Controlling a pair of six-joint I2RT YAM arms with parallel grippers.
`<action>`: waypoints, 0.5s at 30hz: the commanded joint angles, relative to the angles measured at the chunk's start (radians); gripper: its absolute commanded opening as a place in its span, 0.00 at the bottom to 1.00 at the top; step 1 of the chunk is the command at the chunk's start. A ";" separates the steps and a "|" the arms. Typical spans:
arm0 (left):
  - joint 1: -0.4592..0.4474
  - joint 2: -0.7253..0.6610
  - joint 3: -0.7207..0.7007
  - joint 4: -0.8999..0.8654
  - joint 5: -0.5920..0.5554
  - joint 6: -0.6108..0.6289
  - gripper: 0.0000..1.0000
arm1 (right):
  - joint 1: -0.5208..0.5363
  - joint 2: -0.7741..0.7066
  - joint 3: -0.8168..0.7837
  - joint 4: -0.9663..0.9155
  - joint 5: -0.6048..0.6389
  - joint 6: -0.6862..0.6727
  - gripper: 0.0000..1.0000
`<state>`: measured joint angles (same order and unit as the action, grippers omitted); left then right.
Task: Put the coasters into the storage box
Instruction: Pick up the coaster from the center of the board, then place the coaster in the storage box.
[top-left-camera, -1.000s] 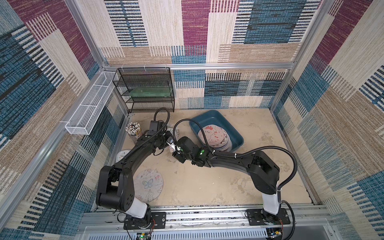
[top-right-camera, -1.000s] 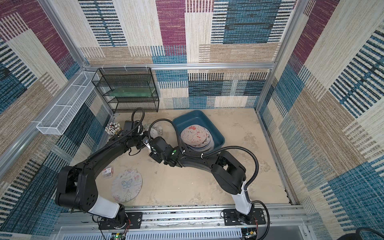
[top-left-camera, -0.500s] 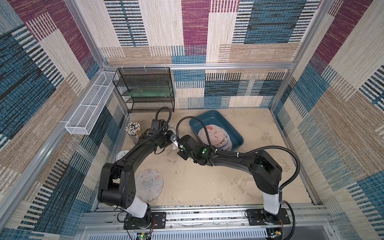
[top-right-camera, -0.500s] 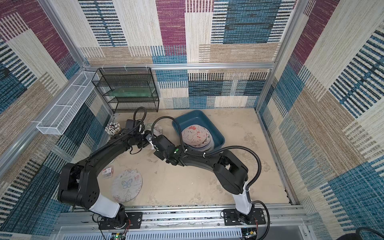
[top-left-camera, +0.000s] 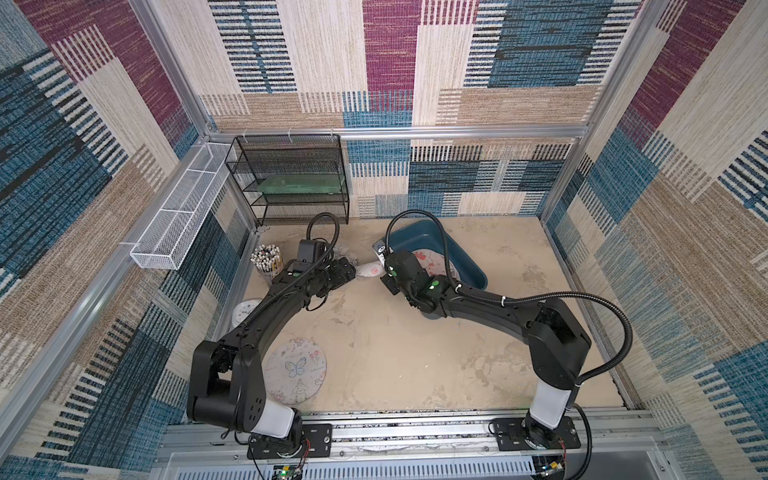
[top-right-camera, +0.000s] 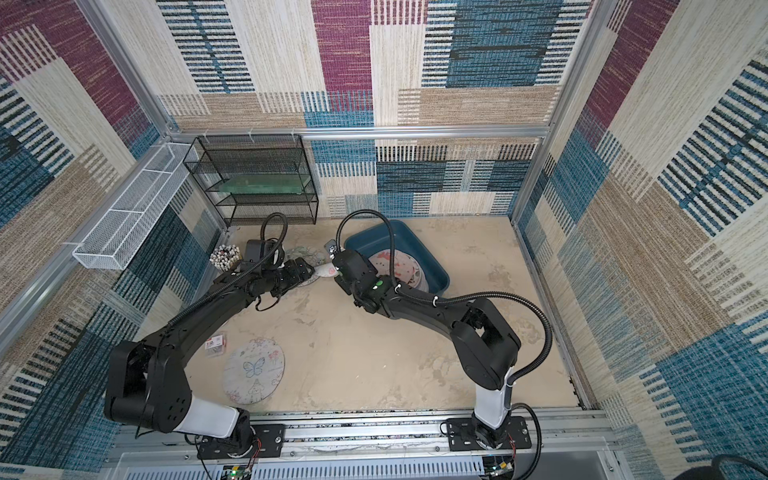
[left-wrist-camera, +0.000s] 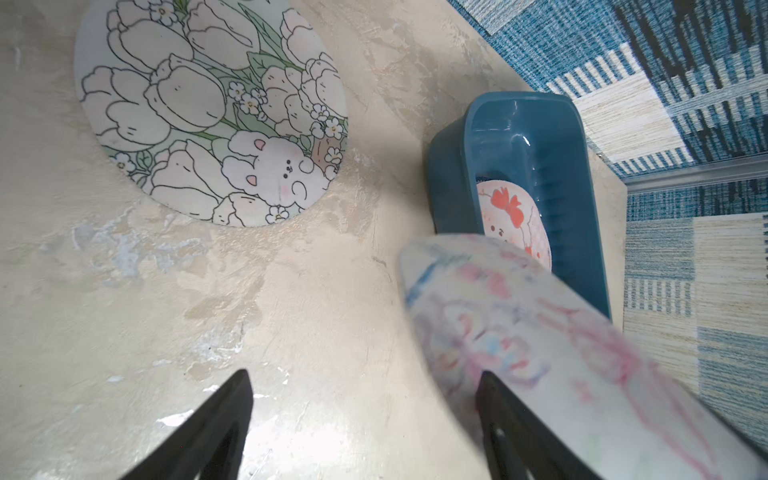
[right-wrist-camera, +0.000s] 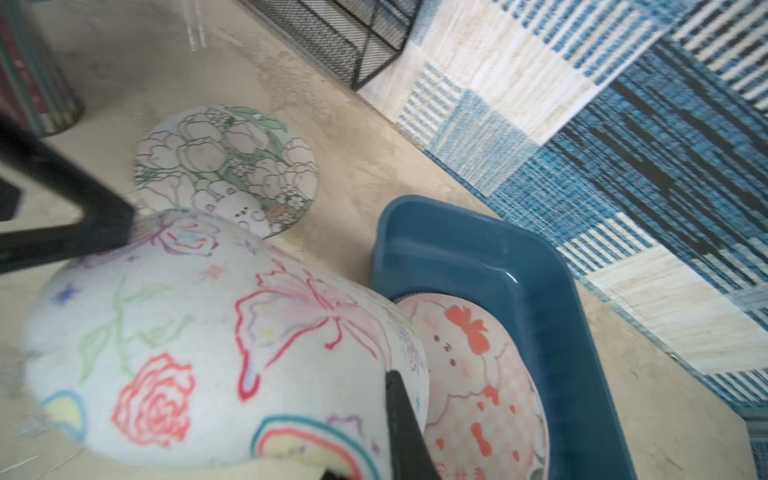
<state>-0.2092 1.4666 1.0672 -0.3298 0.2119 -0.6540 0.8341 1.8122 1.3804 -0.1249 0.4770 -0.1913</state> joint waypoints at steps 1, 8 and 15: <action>0.001 -0.026 -0.011 0.001 -0.022 0.020 0.84 | -0.036 -0.029 0.002 0.047 0.066 0.001 0.00; 0.001 -0.053 -0.047 0.018 -0.016 0.016 0.83 | -0.160 -0.010 0.065 0.014 0.154 -0.003 0.00; 0.001 -0.066 -0.075 0.021 -0.021 0.016 0.83 | -0.221 0.078 0.100 -0.031 0.195 -0.048 0.00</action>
<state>-0.2092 1.4078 0.9981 -0.3252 0.2073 -0.6533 0.6205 1.8671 1.4723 -0.1379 0.6395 -0.2199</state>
